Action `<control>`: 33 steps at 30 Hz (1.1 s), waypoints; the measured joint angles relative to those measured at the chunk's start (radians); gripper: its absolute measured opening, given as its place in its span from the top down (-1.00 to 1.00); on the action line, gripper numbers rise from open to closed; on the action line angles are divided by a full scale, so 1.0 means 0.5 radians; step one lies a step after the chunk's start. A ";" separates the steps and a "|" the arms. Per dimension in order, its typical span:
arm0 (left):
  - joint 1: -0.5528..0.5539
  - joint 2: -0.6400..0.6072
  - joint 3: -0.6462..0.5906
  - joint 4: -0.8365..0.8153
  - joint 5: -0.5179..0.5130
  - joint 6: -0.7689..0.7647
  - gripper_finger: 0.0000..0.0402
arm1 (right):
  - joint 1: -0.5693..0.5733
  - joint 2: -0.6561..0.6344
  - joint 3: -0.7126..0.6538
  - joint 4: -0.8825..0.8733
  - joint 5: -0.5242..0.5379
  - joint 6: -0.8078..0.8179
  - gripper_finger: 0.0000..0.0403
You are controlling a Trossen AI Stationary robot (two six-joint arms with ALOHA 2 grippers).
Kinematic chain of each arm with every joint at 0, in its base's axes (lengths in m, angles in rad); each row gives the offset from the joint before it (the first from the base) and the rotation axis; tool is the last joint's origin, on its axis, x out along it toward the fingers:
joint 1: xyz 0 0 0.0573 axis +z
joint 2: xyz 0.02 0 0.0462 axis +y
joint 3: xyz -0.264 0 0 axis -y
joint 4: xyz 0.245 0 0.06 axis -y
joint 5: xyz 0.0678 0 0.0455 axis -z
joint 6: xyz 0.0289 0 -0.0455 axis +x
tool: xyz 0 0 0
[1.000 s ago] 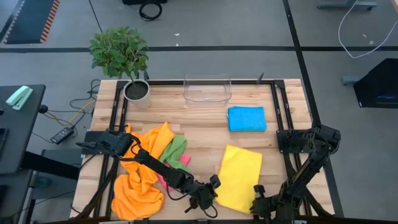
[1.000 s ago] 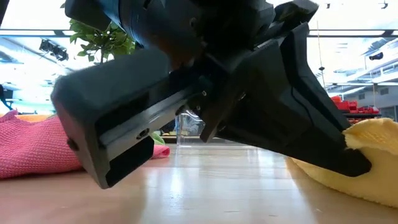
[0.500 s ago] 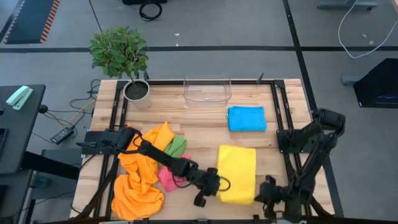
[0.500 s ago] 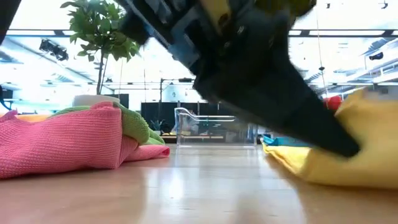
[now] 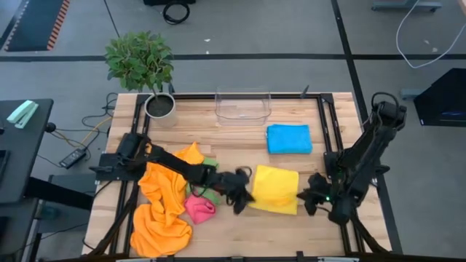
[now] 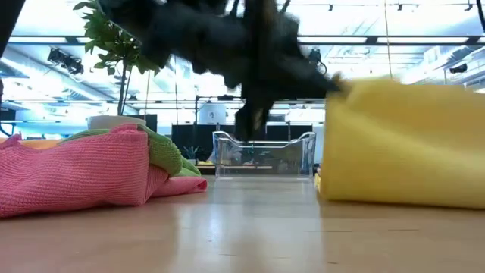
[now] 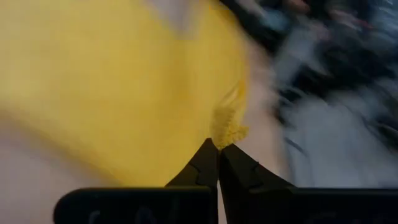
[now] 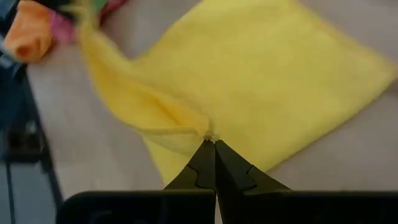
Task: Fold microfiber towels
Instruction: Fold the yellow towel
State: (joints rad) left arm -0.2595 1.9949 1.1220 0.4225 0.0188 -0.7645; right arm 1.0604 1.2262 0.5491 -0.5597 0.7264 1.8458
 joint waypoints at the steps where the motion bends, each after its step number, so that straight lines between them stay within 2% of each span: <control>1: 0.019 0.001 0.019 -0.044 -0.070 -0.057 0.96 | -0.033 -0.026 -0.020 -0.008 0.009 0.028 0.99; 4: 0.072 0.002 0.106 -0.205 -0.261 -0.124 0.96 | -0.153 -0.061 -0.060 -0.084 0.021 0.048 0.99; 8: 0.156 0.011 0.150 -0.353 -0.397 -0.125 0.96 | -0.333 -0.048 -0.071 -0.195 -0.079 0.071 0.99; 15: 0.305 0.073 0.154 -0.413 -0.410 -0.106 0.96 | -0.472 -0.012 -0.070 -0.328 -0.228 0.076 0.99; 25: 0.376 0.146 0.158 -0.294 -0.345 -0.075 0.96 | -0.487 0.000 -0.069 -0.410 -0.386 0.156 0.99; 33: 0.406 0.146 0.157 -0.212 -0.366 0.146 0.67 | -0.514 0.000 -0.069 -0.432 -0.434 0.171 0.98</control>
State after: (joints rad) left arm -0.0566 2.0682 1.2003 0.3164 -0.1645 -0.6914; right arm 0.8034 1.2263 0.5144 -0.7757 0.5095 1.9312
